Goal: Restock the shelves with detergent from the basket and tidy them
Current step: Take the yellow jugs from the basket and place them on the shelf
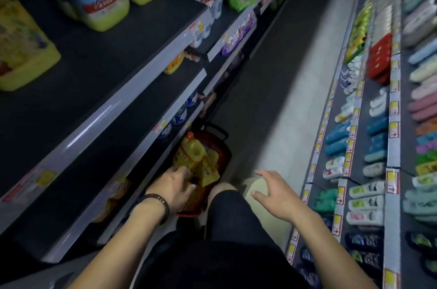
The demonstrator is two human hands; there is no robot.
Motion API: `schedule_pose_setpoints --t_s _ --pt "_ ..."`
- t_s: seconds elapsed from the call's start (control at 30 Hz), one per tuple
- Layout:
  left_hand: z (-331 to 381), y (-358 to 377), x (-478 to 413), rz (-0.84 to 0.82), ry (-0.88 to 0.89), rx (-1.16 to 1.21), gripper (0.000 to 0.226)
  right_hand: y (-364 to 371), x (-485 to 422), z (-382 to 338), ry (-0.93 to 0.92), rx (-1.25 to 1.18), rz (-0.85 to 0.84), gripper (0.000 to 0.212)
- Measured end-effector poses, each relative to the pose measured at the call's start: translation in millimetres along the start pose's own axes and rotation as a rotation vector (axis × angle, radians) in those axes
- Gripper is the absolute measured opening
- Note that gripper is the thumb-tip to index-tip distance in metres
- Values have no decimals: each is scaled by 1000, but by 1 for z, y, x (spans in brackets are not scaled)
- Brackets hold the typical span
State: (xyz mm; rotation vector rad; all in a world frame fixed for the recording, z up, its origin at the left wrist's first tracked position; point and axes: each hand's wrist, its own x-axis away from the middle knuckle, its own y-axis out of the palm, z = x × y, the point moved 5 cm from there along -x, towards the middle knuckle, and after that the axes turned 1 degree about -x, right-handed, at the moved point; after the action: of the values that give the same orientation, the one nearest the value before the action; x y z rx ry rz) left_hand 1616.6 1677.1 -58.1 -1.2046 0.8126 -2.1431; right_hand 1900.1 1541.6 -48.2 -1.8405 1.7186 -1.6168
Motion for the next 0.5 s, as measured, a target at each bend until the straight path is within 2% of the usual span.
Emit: schedule_pose_setpoints --t_s 0.23,0.33,0.4,0.5 --pt "-4 -10 -34 16 -38 129 39 -20 -82 -85 -183 104 -75 77" --pt "-9 -8 -56 -37 -75 206 54 -29 -124 -101 -195 100 -116 74" --pt "-13 -6 -76 -67 -136 253 62 -34 -156 -107 -195 93 -161 75" --pt "-24 -10 -116 29 -289 294 69 -39 -219 -114 -251 224 -239 84"
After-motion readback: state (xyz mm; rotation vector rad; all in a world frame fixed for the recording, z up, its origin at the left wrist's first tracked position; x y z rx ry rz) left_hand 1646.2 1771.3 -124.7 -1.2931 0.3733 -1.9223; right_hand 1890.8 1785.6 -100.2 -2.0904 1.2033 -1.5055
